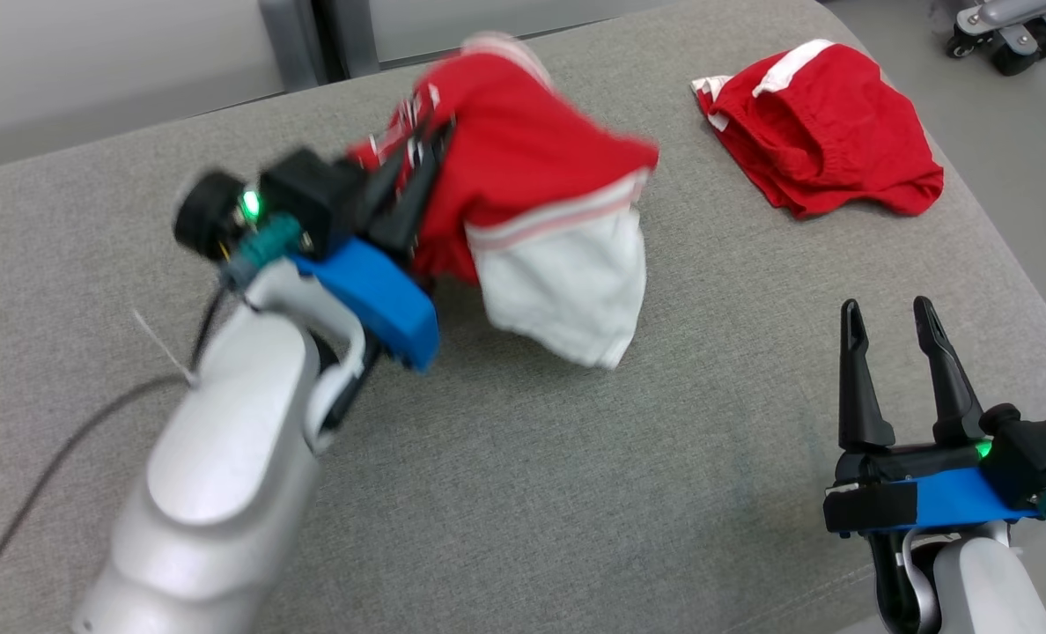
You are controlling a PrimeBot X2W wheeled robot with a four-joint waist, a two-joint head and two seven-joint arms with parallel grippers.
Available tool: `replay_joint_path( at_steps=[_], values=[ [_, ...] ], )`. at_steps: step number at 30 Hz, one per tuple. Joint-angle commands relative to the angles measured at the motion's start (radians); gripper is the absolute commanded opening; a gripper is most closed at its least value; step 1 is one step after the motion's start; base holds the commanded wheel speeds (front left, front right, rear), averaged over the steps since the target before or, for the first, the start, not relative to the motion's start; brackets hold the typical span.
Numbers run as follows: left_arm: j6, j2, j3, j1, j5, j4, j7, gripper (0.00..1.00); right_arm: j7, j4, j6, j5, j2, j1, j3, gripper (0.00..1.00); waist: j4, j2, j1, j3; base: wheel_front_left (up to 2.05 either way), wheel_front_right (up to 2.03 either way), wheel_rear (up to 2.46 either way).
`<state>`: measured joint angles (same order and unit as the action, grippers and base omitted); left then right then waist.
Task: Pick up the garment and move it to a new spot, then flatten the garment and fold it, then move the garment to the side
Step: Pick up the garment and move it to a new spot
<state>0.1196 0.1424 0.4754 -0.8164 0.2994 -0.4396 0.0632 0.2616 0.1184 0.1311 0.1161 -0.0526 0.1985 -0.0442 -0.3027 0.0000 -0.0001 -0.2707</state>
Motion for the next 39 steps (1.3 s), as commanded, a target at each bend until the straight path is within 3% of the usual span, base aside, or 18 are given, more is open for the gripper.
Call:
replay_joint_path(
  at_steps=[1, 11, 12, 13, 24, 34, 39],
  values=[
    [-0.006, 0.002, -0.001, 0.018, 0.004, 0.004, 0.004, 0.00, 0.004, 0.000, -0.001, 0.003, 0.004, -0.012, -0.001, 1.00, 0.002, 0.0000, 0.0001, 0.000, 0.00, 0.00, 0.00],
    [-0.026, -0.012, 0.084, 0.283, 0.008, 0.003, 0.037, 0.00, 0.004, 0.012, -0.001, 0.000, 0.004, -0.024, -0.002, 1.00, 0.047, 0.0000, 0.0001, 0.004, 0.00, 0.00, 0.00],
    [-0.033, -0.013, 0.088, 0.294, 0.006, 0.004, 0.046, 0.20, 0.004, 0.012, -0.001, -0.002, 0.004, -0.024, -0.002, 1.00, 0.053, 0.0000, 0.0001, 0.005, 0.00, 0.00, 0.00],
    [-0.039, -0.011, 0.089, 0.301, 0.001, 0.005, 0.057, 1.00, 0.004, 0.013, -0.001, -0.003, 0.003, -0.023, 0.001, 1.00, 0.059, 0.0000, 0.0001, 0.008, 0.00, 0.00, 0.00],
    [-0.129, 0.021, 0.008, 0.319, -0.022, 0.070, 0.195, 1.00, 0.004, 0.029, -0.001, -0.010, 0.003, -0.043, 0.011, 1.00, 0.123, 0.0000, 0.0001, 0.068, 0.00, 0.00, 0.00],
    [-0.205, 0.071, -0.154, 0.451, -0.035, 0.198, 0.202, 1.00, 0.004, 0.028, -0.001, -0.017, 0.003, -0.072, 0.004, 1.00, 0.203, 0.0000, 0.0001, 0.121, 0.00, 0.00, 0.00],
    [-0.216, 0.077, -0.247, 0.555, -0.042, 0.247, 0.202, 1.00, 0.004, 0.032, -0.001, -0.023, 0.003, -0.093, 0.001, 1.00, 0.232, 0.0000, 0.0001, 0.146, 0.00, 0.00, 0.00]
  ],
)
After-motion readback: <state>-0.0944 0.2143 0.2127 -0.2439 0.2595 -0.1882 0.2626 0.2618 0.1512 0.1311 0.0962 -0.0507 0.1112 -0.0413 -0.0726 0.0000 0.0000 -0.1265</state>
